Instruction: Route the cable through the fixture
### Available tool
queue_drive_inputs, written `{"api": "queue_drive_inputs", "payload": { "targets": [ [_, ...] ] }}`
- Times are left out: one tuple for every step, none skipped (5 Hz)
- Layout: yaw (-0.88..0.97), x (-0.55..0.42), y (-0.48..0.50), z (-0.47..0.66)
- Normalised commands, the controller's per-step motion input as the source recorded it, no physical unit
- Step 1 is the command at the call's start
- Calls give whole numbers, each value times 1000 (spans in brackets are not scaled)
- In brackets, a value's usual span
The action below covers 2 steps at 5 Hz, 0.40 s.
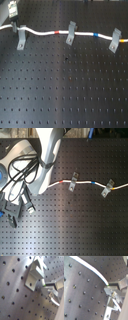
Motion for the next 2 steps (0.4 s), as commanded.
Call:
{"api": "queue_drive_inputs", "payload": {
  "targets": [
    [-166,-138,-267,51],
    [-97,-91,25,3]
  ]
}}
